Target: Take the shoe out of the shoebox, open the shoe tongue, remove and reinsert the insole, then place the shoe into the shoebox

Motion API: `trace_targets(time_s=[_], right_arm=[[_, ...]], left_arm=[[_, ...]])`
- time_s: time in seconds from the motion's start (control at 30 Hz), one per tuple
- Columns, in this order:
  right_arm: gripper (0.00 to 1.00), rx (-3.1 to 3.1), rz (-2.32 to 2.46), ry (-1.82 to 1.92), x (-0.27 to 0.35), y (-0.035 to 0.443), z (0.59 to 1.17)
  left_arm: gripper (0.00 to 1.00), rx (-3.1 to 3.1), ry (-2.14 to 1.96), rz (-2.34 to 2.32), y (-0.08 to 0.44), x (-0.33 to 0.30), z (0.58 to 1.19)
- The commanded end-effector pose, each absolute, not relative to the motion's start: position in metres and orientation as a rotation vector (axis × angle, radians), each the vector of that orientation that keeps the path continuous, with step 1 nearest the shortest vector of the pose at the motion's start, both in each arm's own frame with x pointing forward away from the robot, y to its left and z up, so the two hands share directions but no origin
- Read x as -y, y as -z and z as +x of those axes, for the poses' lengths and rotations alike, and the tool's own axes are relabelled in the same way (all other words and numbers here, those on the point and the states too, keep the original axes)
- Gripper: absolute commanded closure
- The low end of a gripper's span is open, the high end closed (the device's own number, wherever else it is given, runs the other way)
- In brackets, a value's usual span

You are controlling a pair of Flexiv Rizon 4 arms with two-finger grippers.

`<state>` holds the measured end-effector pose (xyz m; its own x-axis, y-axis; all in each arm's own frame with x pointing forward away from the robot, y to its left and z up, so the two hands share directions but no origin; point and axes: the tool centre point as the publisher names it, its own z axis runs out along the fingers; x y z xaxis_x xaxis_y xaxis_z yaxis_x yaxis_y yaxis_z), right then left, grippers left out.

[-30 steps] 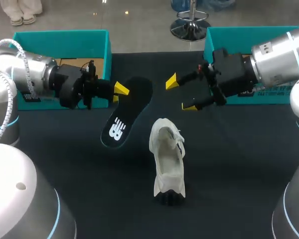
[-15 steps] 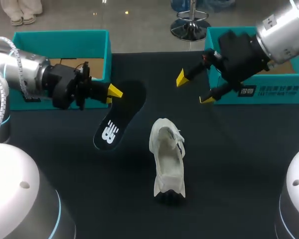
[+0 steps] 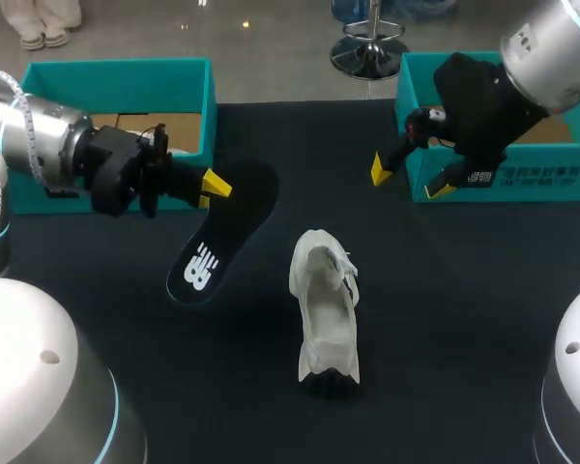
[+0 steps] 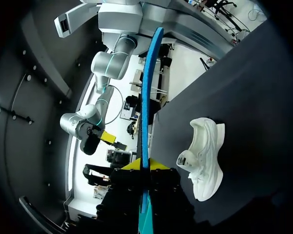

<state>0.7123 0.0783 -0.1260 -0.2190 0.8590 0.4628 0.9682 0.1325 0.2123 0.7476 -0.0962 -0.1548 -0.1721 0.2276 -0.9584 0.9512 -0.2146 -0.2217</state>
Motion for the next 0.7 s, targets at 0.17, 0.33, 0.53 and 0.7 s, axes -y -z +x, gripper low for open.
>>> trace_targets(time_s=[0.17,0.33,0.53,0.7], right_arm=[[0.00,2.182,-1.875,0.593,-0.028,0.103,0.686],[0.00,2.161,-1.870,0.591,-0.026,0.102,0.687],[0.00,2.161,-1.870,0.591,-0.026,0.102,0.687],[0.00,2.178,-1.867,0.620,-0.019,0.105,0.684]], left_arm=[[1.00,-1.399,1.437,1.460,0.155,0.093,0.744],[1.00,-1.407,1.427,1.458,0.156,0.091,0.743],[1.00,-1.417,1.421,1.448,0.156,0.088,0.743],[1.00,-1.423,1.418,1.452,0.156,0.087,0.742]])
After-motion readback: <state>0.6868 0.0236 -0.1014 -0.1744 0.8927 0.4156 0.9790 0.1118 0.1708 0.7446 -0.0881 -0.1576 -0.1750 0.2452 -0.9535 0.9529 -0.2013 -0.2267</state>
